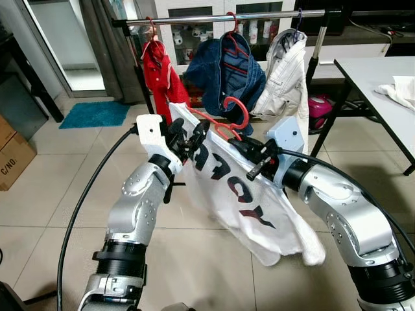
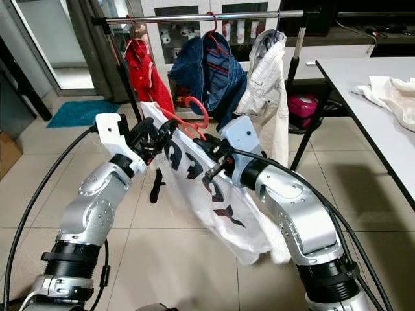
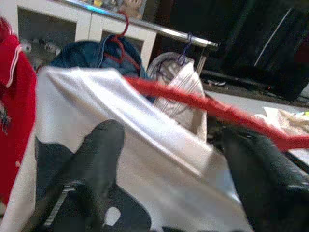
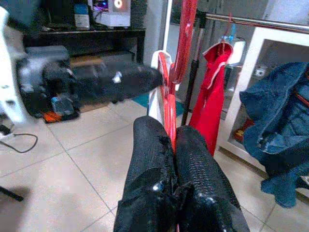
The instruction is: Hang hanger
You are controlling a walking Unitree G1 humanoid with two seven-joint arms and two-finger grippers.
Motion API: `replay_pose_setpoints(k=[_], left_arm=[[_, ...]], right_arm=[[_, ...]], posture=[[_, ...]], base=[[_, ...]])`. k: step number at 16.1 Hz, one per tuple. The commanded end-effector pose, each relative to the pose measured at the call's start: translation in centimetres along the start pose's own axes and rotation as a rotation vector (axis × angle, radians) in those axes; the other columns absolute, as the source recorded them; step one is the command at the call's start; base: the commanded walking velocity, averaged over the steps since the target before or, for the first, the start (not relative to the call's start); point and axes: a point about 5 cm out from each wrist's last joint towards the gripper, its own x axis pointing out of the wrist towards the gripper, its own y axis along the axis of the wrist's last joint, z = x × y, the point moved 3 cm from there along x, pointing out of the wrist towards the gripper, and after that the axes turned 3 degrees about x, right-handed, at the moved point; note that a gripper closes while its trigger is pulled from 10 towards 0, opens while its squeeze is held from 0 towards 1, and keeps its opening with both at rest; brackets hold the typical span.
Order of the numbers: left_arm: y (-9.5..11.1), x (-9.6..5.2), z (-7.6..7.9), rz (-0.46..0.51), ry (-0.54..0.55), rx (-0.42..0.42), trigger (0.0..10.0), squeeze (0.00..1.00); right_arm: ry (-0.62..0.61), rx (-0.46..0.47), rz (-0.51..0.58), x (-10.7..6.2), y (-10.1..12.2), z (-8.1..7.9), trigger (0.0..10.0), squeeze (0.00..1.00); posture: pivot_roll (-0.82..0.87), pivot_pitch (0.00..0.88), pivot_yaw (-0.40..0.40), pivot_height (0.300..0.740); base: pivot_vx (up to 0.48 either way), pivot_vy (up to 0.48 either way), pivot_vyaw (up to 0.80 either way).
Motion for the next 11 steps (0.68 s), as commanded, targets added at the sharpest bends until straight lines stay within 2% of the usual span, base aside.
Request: replay_pose_setpoints(k=[1,11], left_arm=[[0.5,0.11,-0.47,0.008,0.016,0.017,0.0,0.0],[0.11,0.3,-0.75,-0.015,0.006,-0.008,0.0,0.0]], right_arm=[[0.036,-0.012,0.051,0.03,1.14,-0.64,10.0,0.0],[0.068,-0.016,0.056,-0.18,1.18,-1.0,10.0,0.0]], posture=[[-0.11,0.0,0.138,0.74],[-0.12,0.0,0.14,0.74]], base=[[0.0,0.0,0.0],[0.0,0.0,0.0]])
